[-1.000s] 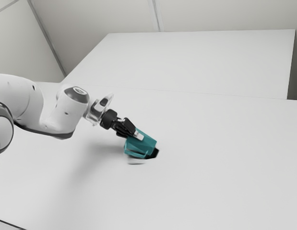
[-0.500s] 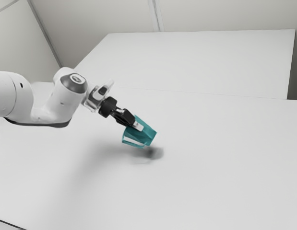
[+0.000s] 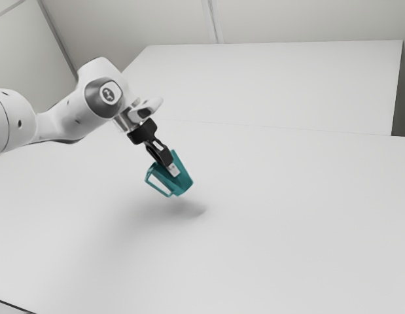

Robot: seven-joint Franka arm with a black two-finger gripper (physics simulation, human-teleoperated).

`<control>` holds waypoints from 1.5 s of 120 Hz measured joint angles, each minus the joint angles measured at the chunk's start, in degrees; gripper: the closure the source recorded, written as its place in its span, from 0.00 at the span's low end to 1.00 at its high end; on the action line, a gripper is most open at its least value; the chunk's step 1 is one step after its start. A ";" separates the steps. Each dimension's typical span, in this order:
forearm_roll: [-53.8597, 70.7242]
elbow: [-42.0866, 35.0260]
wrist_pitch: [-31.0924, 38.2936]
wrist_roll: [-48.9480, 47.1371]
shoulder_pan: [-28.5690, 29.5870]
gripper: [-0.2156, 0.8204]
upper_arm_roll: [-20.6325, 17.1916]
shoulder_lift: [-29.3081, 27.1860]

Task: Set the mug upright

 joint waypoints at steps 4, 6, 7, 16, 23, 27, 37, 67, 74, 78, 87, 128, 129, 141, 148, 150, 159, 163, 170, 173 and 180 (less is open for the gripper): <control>1.79 0.08 -0.04 -0.93 -0.40 0.96 -0.01 -0.15; 2.68 0.10 -0.05 -1.40 -0.64 0.96 -0.01 -0.26; 3.09 0.11 -0.06 -1.63 -0.76 0.96 -0.01 -0.31; 6.53 0.14 -0.05 -3.67 -1.83 0.96 -0.03 -0.53; 9.09 0.14 0.12 -5.18 -2.56 0.96 -0.06 -0.62; 10.57 0.16 0.22 -6.04 -2.93 0.96 -0.07 -0.68; 14.32 0.13 0.45 -8.17 -3.61 0.96 -0.05 -0.89; 20.38 0.01 2.85 -13.23 -3.88 0.96 -0.02 -0.40; 21.36 -0.10 3.76 -14.16 -4.12 0.96 0.00 -0.09; 21.80 -0.14 4.21 -14.66 -4.29 0.96 0.00 0.16; 22.87 -0.17 5.21 -15.69 -4.62 0.96 0.00 0.60; 29.78 -0.26 7.82 -20.34 -5.97 0.96 0.01 2.73; 29.93 -0.26 7.87 -20.44 -6.00 0.96 0.00 2.77; 31.40 -0.27 8.46 -21.48 -6.22 0.96 -0.01 3.39; 31.92 -0.27 8.81 -22.01 -6.19 0.96 -0.03 3.88; 32.03 -0.27 8.89 -22.16 -6.20 0.96 -0.03 4.01; 32.40 -0.24 9.22 -22.76 -6.18 0.96 0.00 4.82; 32.52 -0.22 9.36 -23.01 -6.19 0.96 0.01 5.17; 32.66 -0.23 9.70 -23.41 -6.18 0.96 -0.01 5.80; 32.69 -0.22 9.83 -23.57 -6.23 0.96 0.00 6.05; 32.74 -0.20 10.08 -23.93 -6.49 0.96 -0.02 6.59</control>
